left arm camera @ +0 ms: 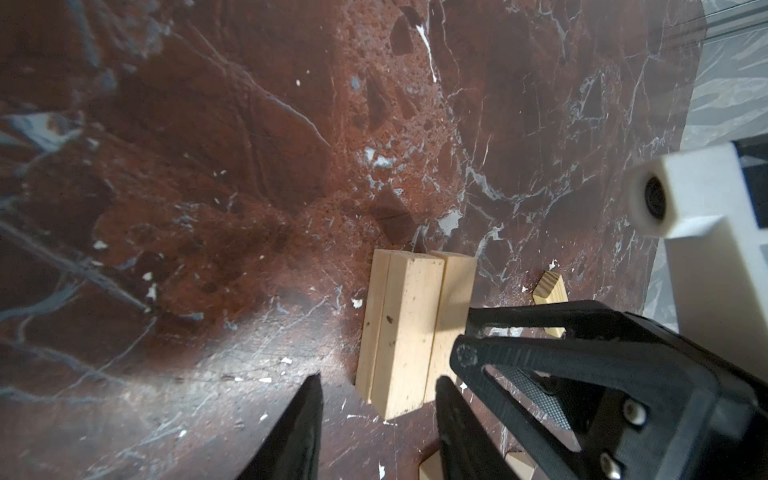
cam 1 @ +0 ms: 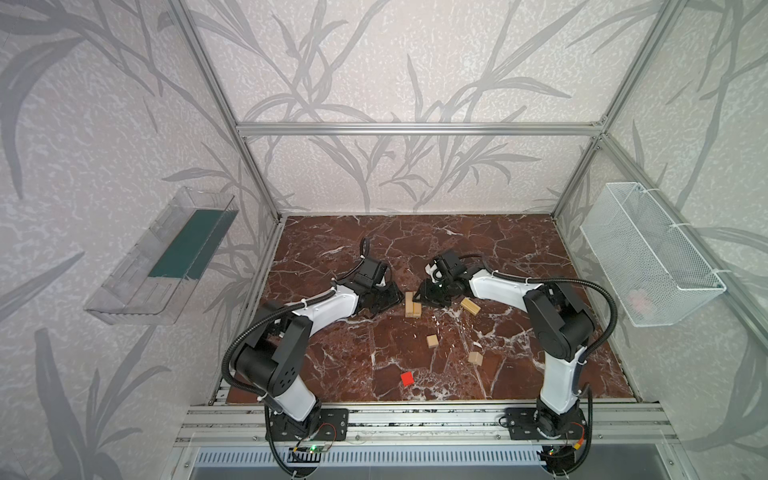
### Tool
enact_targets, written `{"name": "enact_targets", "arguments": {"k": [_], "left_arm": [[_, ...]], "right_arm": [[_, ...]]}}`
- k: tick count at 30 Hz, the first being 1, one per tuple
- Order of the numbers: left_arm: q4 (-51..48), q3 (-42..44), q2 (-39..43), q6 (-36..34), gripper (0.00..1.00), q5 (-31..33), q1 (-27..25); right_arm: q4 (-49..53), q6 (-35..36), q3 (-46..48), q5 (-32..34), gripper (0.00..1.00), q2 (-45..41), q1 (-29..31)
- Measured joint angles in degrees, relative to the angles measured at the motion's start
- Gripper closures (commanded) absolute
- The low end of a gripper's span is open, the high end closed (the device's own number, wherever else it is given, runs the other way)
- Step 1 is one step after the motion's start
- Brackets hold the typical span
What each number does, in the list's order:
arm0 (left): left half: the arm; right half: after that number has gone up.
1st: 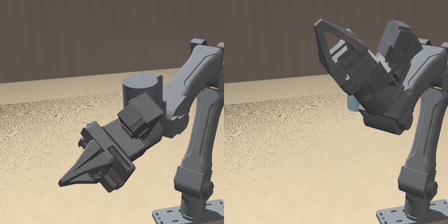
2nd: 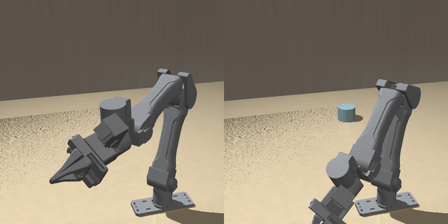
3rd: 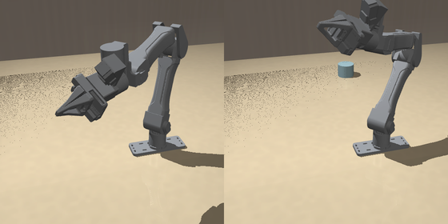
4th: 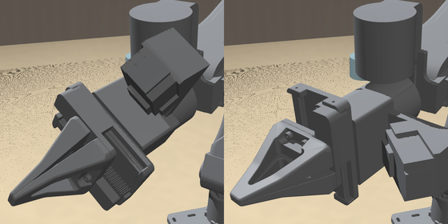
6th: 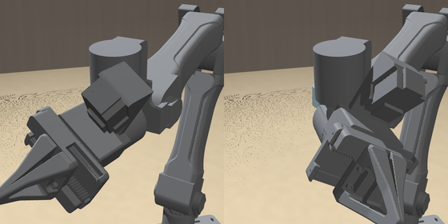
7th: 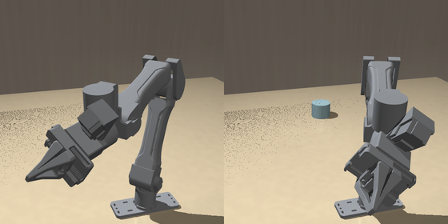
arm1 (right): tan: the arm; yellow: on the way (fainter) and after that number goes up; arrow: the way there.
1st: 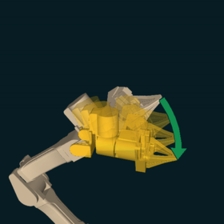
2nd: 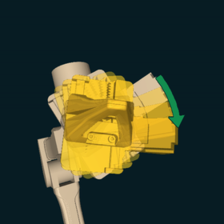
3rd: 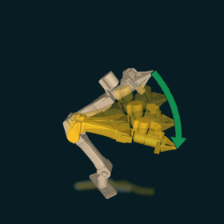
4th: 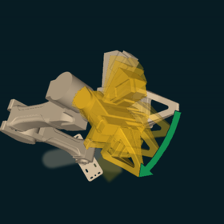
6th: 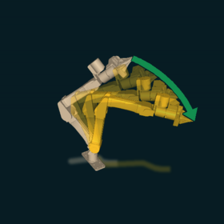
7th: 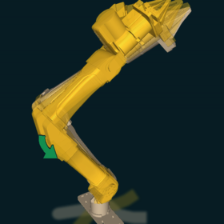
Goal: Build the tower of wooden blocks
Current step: 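Grasp a lying wooden block with the left gripper while the right gripper withdraws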
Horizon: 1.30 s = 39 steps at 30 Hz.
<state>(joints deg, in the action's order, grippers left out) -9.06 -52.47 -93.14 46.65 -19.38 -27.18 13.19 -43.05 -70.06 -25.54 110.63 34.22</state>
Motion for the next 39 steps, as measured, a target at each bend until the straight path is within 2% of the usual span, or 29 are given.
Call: {"name": "enact_targets", "arguments": {"k": [7,13,20,28,39], "left_arm": [[-3.5,-0.2,2.5,-2.6,0.53,1.6,1.4],[-9.5,-2.1,5.3,-7.3,0.42,5.7,4.1],[-16.0,-3.7,6.5,-12.6,0.3,10.8,7.7],[-21.2,-8.6,0.1,-16.5,0.18,12.9,10.4],[-26.3,-11.5,-7.5,-20.9,0.14,16.5,10.9]], "right_arm": [[0.7,0.2,2.1,1.7,0.41,-6.9,0.0],[3.0,1.2,2.2,5.7,0.27,-14.4,0.6],[3.8,2.3,1.3,9.5,0.01,-19.5,3.3],[0.9,0.9,1.3,12.4,0.01,-23.3,7.1],[-0.1,-2.5,0.0,15.1,0.01,-26.9,7.5]]}}
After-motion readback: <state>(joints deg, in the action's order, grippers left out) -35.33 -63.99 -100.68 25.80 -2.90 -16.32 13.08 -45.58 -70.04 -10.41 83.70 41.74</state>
